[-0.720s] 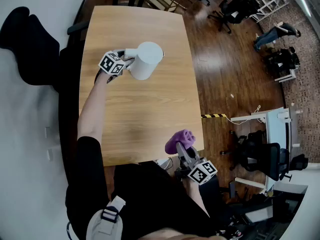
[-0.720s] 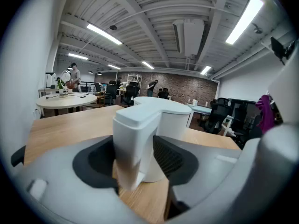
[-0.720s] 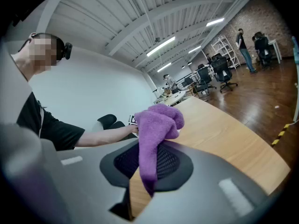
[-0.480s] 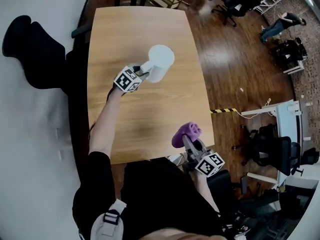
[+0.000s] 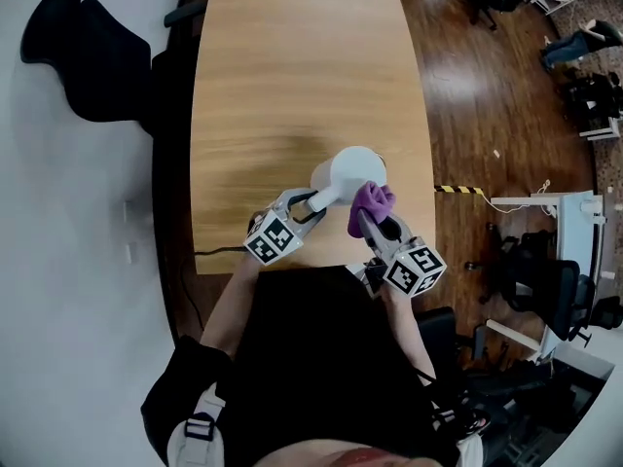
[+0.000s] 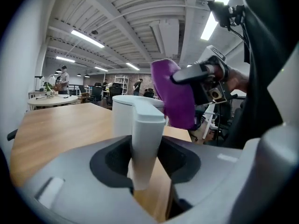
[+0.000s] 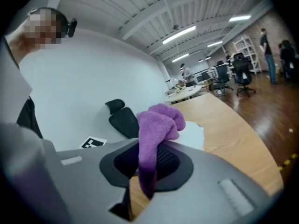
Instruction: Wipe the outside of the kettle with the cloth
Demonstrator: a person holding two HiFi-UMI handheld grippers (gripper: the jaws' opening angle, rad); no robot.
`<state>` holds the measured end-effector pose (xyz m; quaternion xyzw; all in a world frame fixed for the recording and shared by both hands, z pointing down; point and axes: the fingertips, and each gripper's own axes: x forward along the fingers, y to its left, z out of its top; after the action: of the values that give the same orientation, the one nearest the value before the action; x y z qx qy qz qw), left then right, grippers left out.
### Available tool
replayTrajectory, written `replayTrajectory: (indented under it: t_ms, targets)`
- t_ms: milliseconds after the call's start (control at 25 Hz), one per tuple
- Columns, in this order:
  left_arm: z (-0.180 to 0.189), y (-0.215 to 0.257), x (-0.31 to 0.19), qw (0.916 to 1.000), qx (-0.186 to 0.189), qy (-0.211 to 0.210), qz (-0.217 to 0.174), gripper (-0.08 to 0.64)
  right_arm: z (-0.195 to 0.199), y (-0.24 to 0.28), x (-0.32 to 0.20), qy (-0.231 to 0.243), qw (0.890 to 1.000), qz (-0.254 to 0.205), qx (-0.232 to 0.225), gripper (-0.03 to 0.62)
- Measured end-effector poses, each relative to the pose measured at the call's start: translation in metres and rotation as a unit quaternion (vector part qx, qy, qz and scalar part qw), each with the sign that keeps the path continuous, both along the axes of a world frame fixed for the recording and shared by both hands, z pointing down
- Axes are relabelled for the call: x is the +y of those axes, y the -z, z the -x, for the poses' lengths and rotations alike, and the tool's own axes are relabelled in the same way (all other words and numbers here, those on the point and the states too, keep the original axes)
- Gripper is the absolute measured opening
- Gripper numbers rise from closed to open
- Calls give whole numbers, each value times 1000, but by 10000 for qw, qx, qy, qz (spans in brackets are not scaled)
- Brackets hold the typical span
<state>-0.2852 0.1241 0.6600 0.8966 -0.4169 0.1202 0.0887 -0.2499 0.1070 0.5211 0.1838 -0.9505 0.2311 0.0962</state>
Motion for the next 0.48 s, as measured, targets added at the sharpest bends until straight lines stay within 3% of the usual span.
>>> replayTrajectory:
  t_ms: [80, 120, 200, 280, 320, 360, 480]
  targets:
    - [-3, -4, 2, 9998, 83, 138, -77, 71, 46, 9, 18, 802, 9943, -568, 422, 56]
    - [-4, -6, 1, 9997, 85, 200, -73, 71, 70, 13, 31, 1283, 9845, -960, 711, 56]
    - [-8, -7, 2, 9996, 49, 288, -36, 67, 104, -1, 55, 2116, 9481, -1773, 1576, 57]
    - [-11, -6, -3, 9994, 43, 329, 25, 68, 110, -34, 55, 2490, 9099, -2294, 2398, 58]
    - [-12, -5, -9, 9994, 26, 328, 59, 67, 108, -42, 45, 2508, 9037, -2372, 2534, 58]
    - [-12, -3, -16, 9995, 0, 312, 86, 67, 105, -42, 31, 2436, 9082, -2332, 2479, 58]
    - [-7, -1, -19, 9996, -21, 243, 109, 67, 88, -33, -19, 1758, 9416, -1921, 2135, 57]
